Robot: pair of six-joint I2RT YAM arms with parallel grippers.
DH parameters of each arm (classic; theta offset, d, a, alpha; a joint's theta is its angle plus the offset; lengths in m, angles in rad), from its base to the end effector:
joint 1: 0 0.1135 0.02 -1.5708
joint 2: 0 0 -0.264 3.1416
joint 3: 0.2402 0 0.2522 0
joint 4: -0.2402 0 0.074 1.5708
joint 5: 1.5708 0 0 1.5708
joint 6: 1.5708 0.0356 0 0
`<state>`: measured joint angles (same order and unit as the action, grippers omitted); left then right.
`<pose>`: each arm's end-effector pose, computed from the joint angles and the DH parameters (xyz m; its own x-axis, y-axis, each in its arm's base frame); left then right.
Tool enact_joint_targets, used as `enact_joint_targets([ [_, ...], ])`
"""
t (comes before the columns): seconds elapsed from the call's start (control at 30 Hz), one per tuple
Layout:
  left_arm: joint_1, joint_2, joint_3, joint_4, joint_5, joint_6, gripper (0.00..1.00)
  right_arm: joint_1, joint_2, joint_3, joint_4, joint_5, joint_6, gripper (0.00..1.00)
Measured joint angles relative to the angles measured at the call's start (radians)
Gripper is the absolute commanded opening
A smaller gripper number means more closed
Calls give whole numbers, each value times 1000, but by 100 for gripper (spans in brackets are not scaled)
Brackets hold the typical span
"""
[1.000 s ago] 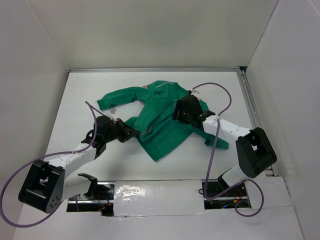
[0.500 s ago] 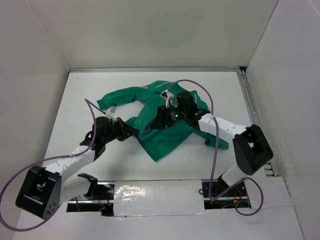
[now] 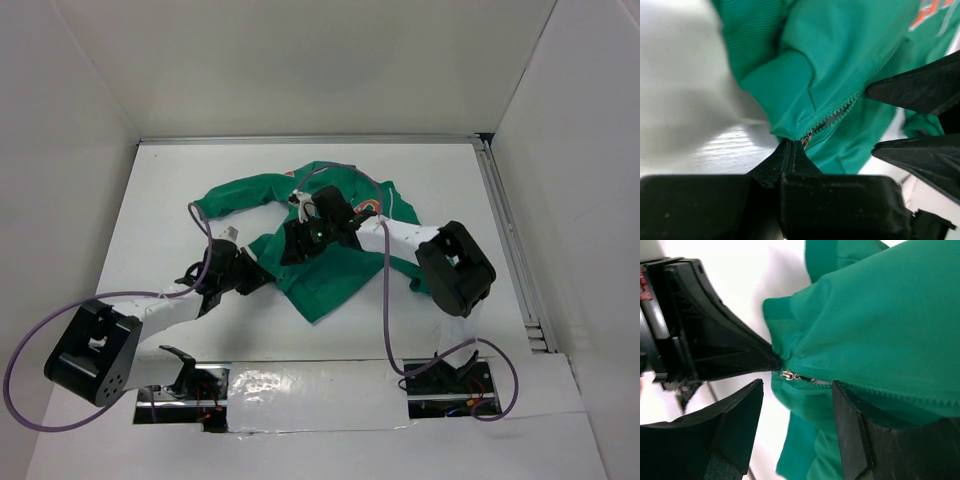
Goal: Zip up the jacket
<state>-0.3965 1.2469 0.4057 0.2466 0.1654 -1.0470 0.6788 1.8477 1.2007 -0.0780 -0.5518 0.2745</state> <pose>0.2139 -0.0959 0.1600 -0.6972 -0.6340 -0.3345 -0.1940 0.6161 -0.7634 0.3011 0.2668 0.1985 -0.7245 -0.2879 -0.6262 -0.6687 0.5137 0.5375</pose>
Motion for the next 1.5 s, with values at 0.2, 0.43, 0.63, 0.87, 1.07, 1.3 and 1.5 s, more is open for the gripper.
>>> enact_joint_targets([
  [0.2,-23,68,3,-10,-35,-4,0,34,71,40,-75,69,-38,63],
  [0.43,-33,78,18,-31,-59,-16,0,66,83,37,-109,171,-60,62],
  [0.63,-33,53,46,-48,-64,-25,0,70,2,-34,-96,225,-55,62],
  [0.87,-33,-11,186,-64,-23,30,0,63,-190,-234,-16,266,-1,63],
  [1.07,-47,-13,303,-84,19,83,0,6,-365,-364,97,320,84,63],
  [1.3,-68,-13,332,-114,26,147,0,-124,-505,-399,225,262,149,63],
  [1.5,-72,-12,327,-126,20,157,0,-126,-344,-265,256,184,147,49],
])
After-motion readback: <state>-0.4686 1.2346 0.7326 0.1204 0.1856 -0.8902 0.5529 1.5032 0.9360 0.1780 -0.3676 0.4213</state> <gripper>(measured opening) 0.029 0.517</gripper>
